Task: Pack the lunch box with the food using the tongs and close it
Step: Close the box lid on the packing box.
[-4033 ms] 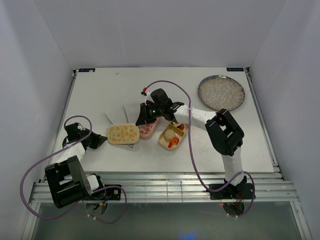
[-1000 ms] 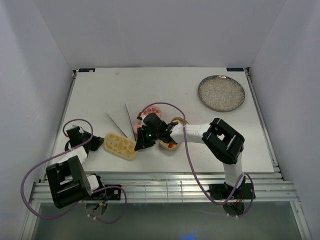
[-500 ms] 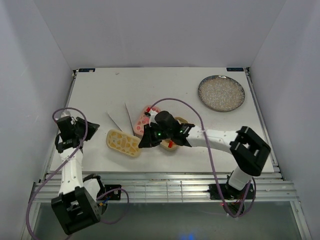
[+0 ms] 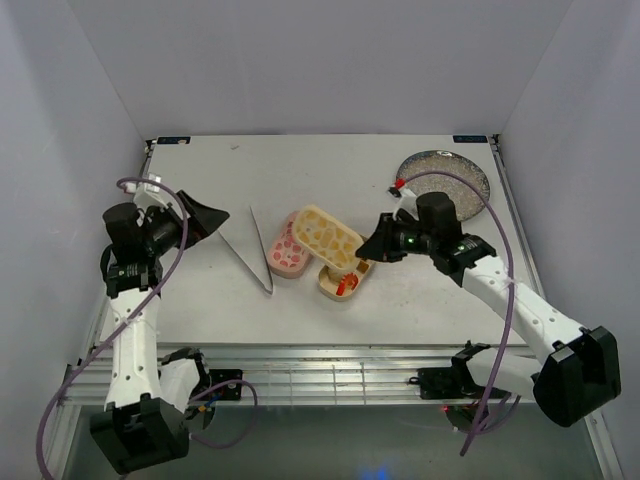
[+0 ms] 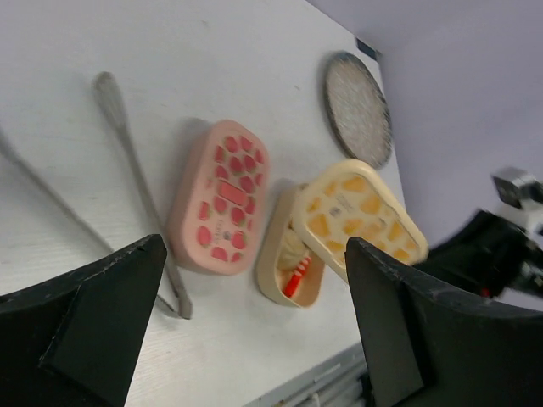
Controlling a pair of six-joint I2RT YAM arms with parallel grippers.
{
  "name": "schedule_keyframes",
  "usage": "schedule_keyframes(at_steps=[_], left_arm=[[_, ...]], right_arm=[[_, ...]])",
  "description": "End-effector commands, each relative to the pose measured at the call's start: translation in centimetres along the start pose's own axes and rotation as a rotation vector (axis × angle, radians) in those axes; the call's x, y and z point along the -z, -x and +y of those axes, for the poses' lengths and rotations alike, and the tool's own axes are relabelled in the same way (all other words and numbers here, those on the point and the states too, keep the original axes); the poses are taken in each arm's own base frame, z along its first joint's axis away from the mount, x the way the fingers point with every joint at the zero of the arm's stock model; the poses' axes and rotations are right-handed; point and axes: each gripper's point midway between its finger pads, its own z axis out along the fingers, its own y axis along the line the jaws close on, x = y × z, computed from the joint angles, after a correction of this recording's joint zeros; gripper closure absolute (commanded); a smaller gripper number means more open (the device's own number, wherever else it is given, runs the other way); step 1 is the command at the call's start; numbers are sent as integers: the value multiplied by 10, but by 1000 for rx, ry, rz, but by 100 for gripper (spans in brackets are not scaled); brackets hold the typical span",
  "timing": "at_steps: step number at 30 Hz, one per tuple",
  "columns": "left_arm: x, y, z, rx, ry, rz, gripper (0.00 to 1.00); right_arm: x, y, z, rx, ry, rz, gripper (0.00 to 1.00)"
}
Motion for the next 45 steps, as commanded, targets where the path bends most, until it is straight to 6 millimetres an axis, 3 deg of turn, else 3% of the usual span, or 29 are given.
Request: schedule_keyframes(at_steps=[1, 4, 7, 8, 9, 11, 16, 20, 23, 28, 29, 36, 40, 43, 45], left_arm=[[-4, -3, -53, -109, -199, 53, 2], [-17, -12, -78, -104, -252, 87, 2], [-32, -33, -102, -70, -314, 140, 4], [-38, -38, -104, -65, -308, 148, 6], [-48, -53, -107, -54, -304, 192, 6], [-60, -60, -106, -40, -280, 190, 8], [-82, -100, -103, -25, -269, 256, 11], [-92, -140, -105, -1, -275, 342, 14], [-95, -156, -108, 26, -291, 350, 15], [-101, -161, -101, 11, -262, 349, 15], [-100, -161, -100, 9, -259, 346, 15], [-101, -163, -91, -16, -232, 330, 15], [-102, -162, -88, -23, -223, 322, 15], [-104, -162, -87, -32, -221, 320, 15], [-105, -164, -85, -49, -219, 326, 15]], right_arm=[[24, -10, -24, -58, -12, 10, 92], [36, -5, -53, -177, -123, -102, 92], [41, -6, -63, -285, -171, -213, 92], [42, -18, -72, -333, -195, -241, 92], [41, -7, -65, -385, -139, -316, 92], [44, -4, -64, -413, -122, -390, 92], [51, 0, -68, -416, -166, -471, 92], [52, 4, -57, -416, -107, -489, 92], [49, 2, -56, -464, -82, -506, 92], [35, -19, -67, -505, -94, -498, 92], [30, -32, -74, -524, -99, -477, 92], [14, -50, -77, -546, -73, -434, 91], [14, -61, -83, -543, -103, -415, 64], [16, -69, -86, -505, -143, -378, 52], [17, -77, -91, -483, -184, -341, 49]])
